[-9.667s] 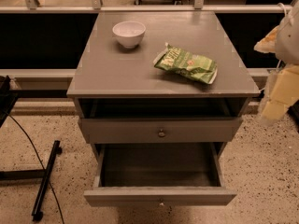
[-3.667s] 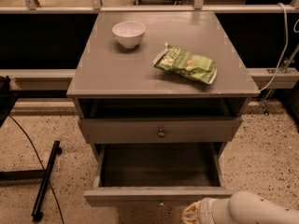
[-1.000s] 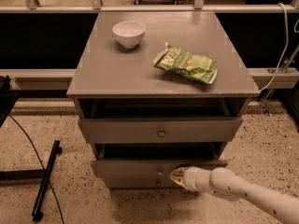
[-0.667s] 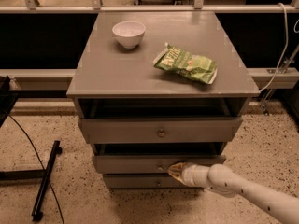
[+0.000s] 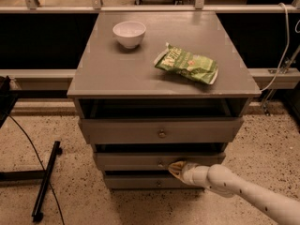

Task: Close middle drawer

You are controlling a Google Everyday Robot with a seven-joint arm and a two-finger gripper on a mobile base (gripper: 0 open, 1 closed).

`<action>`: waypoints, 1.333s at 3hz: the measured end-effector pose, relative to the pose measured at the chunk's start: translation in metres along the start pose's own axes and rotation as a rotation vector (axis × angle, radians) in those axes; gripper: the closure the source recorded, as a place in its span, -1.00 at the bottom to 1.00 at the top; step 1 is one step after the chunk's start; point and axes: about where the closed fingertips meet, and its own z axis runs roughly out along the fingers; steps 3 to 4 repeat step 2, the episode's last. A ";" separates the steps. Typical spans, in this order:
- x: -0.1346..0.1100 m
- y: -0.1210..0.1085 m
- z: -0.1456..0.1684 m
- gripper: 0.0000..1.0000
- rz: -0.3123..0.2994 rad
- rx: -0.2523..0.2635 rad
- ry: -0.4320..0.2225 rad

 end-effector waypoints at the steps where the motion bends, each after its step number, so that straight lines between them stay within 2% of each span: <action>1: 0.000 0.002 -0.004 1.00 0.013 -0.001 -0.009; 2: -0.015 0.024 -0.030 1.00 0.006 -0.044 -0.056; 4: -0.015 0.024 -0.030 1.00 0.006 -0.044 -0.056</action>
Offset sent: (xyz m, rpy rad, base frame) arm -0.1230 -0.0114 0.0454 0.1242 0.0772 0.1569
